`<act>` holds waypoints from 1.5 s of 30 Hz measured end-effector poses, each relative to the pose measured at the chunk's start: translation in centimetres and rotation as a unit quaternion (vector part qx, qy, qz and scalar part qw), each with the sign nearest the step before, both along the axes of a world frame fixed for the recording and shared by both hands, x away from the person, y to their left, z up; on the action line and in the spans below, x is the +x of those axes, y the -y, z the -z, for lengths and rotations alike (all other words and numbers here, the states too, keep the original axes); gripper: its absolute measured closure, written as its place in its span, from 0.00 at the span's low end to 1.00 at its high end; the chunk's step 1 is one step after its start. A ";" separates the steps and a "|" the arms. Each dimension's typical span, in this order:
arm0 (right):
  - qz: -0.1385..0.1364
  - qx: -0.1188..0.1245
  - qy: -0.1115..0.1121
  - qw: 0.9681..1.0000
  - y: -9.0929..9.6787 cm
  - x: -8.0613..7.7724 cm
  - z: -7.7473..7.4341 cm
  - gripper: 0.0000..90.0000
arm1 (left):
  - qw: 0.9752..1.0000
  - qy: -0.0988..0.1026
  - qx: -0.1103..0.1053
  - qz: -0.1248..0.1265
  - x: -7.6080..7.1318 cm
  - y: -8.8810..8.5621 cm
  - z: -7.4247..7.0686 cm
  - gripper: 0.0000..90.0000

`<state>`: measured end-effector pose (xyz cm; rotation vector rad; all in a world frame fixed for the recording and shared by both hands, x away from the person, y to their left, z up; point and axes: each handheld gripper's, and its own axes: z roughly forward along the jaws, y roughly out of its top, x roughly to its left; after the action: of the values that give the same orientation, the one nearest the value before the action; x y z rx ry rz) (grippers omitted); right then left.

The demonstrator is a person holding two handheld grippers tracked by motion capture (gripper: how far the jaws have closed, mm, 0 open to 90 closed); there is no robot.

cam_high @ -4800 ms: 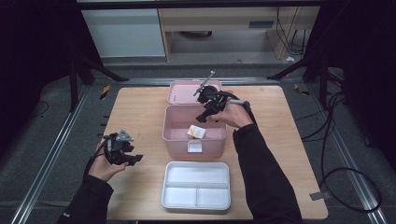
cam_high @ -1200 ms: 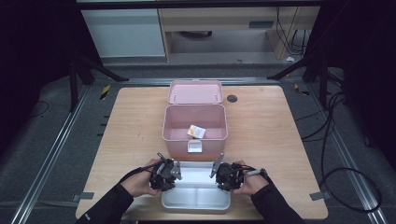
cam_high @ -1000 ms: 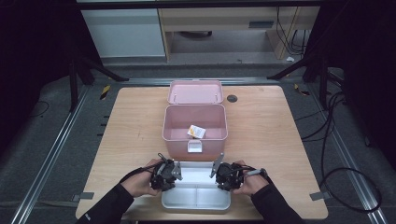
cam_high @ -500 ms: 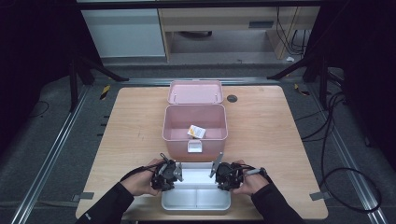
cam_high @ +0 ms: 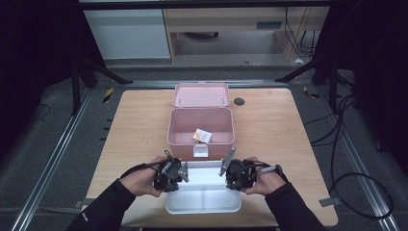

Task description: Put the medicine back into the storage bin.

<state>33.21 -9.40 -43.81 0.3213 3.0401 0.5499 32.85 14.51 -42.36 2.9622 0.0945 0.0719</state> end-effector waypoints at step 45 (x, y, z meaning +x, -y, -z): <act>-0.010 0.027 0.077 0.997 0.4 13.6 -12.3 0.93 | 0.999 0.040 -0.030 0.003 14.4 -1.1 -11.7 0.99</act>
<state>46.84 -9.80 -31.54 0.2386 2.8879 0.6290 47.23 15.58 -30.69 2.8943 0.0747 0.1841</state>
